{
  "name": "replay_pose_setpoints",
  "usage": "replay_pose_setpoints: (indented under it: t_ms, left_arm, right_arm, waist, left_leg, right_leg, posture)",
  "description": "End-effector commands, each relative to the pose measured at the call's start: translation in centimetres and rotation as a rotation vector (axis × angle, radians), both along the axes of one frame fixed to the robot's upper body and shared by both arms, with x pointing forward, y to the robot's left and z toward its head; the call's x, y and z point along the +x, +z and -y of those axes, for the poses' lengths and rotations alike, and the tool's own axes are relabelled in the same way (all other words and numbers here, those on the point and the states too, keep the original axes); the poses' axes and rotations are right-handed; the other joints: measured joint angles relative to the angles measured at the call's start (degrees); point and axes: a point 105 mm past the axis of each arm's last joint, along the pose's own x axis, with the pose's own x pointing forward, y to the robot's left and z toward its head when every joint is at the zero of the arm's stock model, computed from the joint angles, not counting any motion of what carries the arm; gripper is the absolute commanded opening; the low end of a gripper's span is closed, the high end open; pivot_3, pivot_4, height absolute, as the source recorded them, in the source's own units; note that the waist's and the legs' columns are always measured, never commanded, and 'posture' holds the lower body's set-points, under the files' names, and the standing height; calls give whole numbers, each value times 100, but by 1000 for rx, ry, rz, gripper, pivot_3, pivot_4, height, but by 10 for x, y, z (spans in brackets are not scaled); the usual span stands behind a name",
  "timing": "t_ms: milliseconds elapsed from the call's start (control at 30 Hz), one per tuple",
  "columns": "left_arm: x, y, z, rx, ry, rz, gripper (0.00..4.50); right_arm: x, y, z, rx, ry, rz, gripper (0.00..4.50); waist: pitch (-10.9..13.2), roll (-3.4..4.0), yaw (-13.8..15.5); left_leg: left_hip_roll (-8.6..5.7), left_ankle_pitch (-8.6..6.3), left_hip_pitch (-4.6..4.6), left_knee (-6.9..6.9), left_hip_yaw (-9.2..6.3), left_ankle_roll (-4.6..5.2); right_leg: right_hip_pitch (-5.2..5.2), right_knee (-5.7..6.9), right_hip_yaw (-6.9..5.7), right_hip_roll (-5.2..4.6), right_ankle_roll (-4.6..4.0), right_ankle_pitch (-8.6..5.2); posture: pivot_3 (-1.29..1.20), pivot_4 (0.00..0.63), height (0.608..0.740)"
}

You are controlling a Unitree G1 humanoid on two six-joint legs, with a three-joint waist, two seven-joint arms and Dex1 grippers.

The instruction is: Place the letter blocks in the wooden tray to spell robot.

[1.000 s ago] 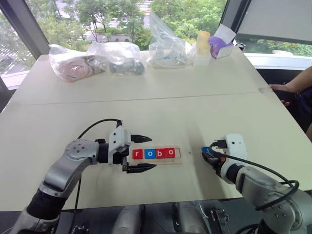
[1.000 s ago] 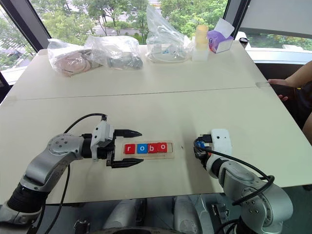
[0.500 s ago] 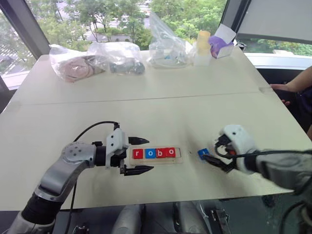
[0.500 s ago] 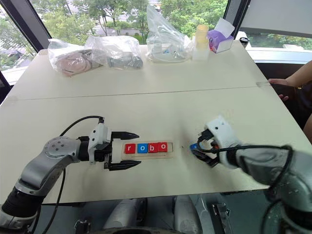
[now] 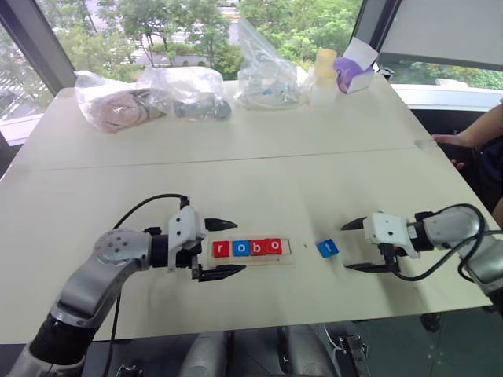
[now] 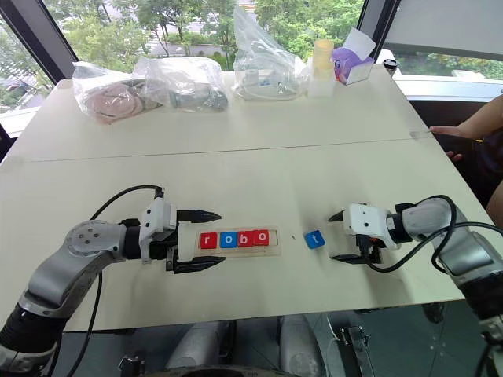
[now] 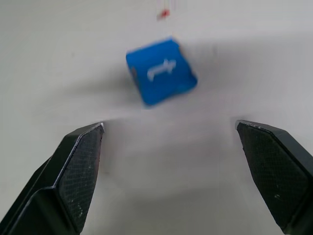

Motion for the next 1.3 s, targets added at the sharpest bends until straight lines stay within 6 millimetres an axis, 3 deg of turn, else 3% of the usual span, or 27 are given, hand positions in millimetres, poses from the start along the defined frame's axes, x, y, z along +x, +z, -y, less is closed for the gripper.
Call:
replay_pose_setpoints:
  t_ms: [33,567,667,833,1167,1300]
  left_arm:
    - [-2,11,-2,-10,3,37,4500]
    - [-5,13,-9,9,41,39,4500]
    - [-5,14,-10,10,43,41,4500]
    - [-4,14,-10,11,45,42,4500]
    - [-4,14,-10,10,44,41,4500]
    - [-3,15,-9,9,41,44,4500]
  right_arm:
    - [2,-8,-1,-14,33,-7,4443]
    - [7,-11,-23,47,100,-46,4443]
    - [7,-13,-21,33,102,-54,3675]
    - [8,-10,-29,76,104,-58,1155]
    - [-1,20,-68,192,31,-122,1133]
    - [-2,23,-86,197,20,-136,1133]
  waist:
    - [-1,-3,17]
    - [-3,-7,12]
    - [-4,-7,11]
    - [-4,-7,9]
    - [-3,-5,32]
    - [-3,-5,33]
  left_leg:
    - [-1,0,0,1,0,-1]
    - [-3,2,1,2,-2,-4]
    - [-3,2,1,2,-2,-4]
    - [-3,3,1,4,-1,-5]
    - [-4,5,-7,4,-4,-9]
    - [-4,5,-9,3,-5,-9]
  right_leg:
    - [1,0,0,-2,-2,0]
    - [0,3,2,-4,-7,2]
    - [0,3,2,-4,-8,2]
    - [1,3,2,-3,-12,3]
    - [-13,11,4,-6,-14,8]
    - [-12,6,1,-8,-16,7]
  posture:
    - [0,150,740]
    - [0,150,740]
    - [0,150,740]
    - [0,150,740]
    - [0,150,740]
    - [0,150,740]
